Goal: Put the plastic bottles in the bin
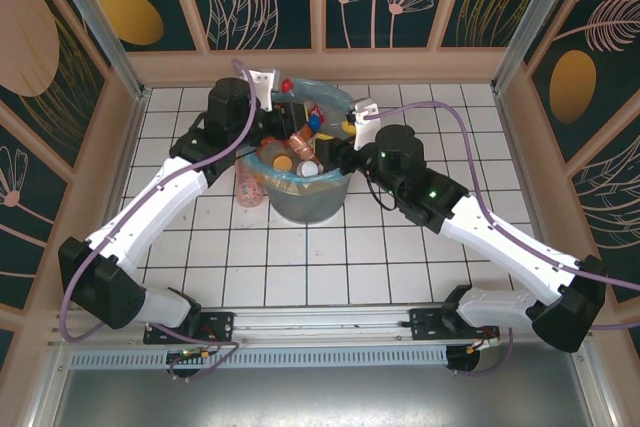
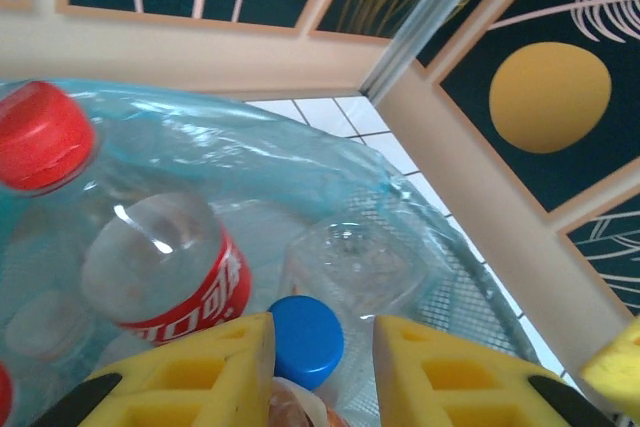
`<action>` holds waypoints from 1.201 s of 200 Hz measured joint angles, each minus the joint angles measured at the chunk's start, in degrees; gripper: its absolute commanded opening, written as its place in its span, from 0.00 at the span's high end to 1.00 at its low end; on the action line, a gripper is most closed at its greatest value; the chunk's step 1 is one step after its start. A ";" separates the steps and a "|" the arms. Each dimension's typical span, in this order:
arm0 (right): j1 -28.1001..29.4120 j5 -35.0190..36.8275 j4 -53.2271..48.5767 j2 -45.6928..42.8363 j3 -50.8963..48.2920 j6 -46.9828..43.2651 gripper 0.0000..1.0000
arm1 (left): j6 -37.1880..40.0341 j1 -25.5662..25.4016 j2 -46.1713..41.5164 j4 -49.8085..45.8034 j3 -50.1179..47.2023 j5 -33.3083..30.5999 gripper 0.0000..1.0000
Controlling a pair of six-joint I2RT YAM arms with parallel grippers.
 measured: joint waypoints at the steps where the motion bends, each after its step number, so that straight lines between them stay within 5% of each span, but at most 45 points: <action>1: 0.00 0.00 0.00 0.00 0.00 0.00 0.32 | 0.02 -0.09 0.02 0.00 0.00 -0.02 0.67; 29: 0.00 0.04 0.00 0.00 0.00 0.00 0.32 | 0.59 -1.88 0.79 0.22 0.26 0.35 0.67; 60: 0.00 0.09 0.00 0.00 -0.02 -0.02 0.32 | 1.53 -2.43 1.81 0.33 0.28 -0.68 0.46; 94: 0.00 0.02 -0.04 0.00 0.00 -0.02 0.32 | 1.53 -2.62 2.03 -1.44 1.16 -4.79 0.36; 125: 0.00 0.00 -0.81 0.00 0.63 -0.02 0.32 | 1.68 -2.62 0.11 -1.51 4.50 -11.02 0.32; 179: 1.79 -0.02 -2.60 1.18 3.82 -0.31 0.32 | 2.80 -2.08 -15.39 0.33 4.39 -27.63 0.29; 240: 9.46 -1.09 -6.29 12.17 16.90 -4.50 0.32 | -2.14 14.82 -15.78 2.60 -10.84 -24.92 0.26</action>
